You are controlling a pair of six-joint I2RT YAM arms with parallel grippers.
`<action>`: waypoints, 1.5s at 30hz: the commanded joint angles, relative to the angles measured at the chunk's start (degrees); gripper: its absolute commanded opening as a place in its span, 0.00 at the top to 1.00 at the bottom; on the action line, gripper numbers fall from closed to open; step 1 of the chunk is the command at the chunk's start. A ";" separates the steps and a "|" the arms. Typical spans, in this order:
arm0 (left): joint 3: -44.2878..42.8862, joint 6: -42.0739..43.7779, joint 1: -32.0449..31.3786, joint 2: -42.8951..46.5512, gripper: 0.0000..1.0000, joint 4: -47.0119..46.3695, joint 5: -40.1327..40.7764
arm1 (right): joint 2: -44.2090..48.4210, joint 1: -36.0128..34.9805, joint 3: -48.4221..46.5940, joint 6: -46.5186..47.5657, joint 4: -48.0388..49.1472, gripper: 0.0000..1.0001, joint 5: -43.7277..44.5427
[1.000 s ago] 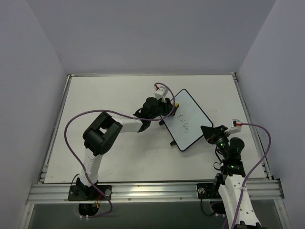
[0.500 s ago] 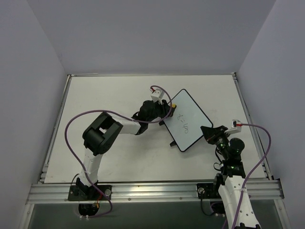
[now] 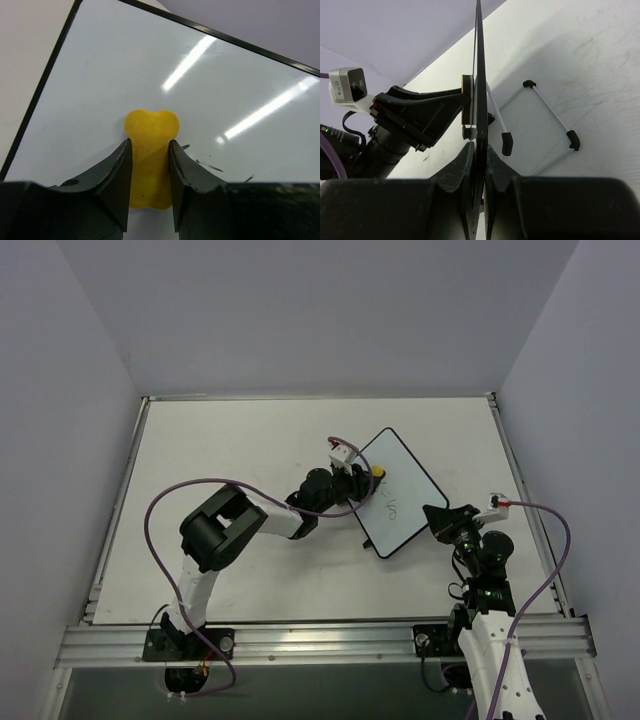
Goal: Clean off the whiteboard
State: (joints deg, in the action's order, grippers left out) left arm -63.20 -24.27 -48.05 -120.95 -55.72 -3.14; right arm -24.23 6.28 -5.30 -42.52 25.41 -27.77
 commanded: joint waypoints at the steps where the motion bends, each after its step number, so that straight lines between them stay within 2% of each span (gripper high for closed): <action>1: 1.94 -0.60 -5.99 -0.96 0.98 3.17 -8.20 | 1.11 -1.19 -0.06 3.50 2.63 1.00 -0.80; 19: 8.44 -3.23 -16.02 0.45 0.98 -3.42 -5.65 | 0.94 -1.98 0.64 2.71 4.39 1.00 -0.44; 23: 10.73 -4.11 -17.69 0.97 0.98 -4.83 -2.68 | 1.03 -2.07 0.64 2.62 4.56 1.00 -0.27; 29: 11.70 -7.01 -16.02 -1.83 0.98 -6.24 -0.30 | 1.73 -2.24 0.38 2.44 4.39 1.00 -0.71; 35: 10.82 -8.42 -13.83 -4.21 0.98 -3.69 2.61 | 3.13 -2.33 0.20 2.62 3.07 1.00 -0.62; 45: 10.38 -10.36 -11.98 -4.56 0.98 4.83 15.87 | 5.07 -2.33 -0.15 2.97 1.05 1.00 -0.62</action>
State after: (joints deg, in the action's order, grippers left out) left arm -53.58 -35.14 -61.84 -120.49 -72.66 4.10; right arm -21.08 5.21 -4.16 -41.74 22.41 -25.19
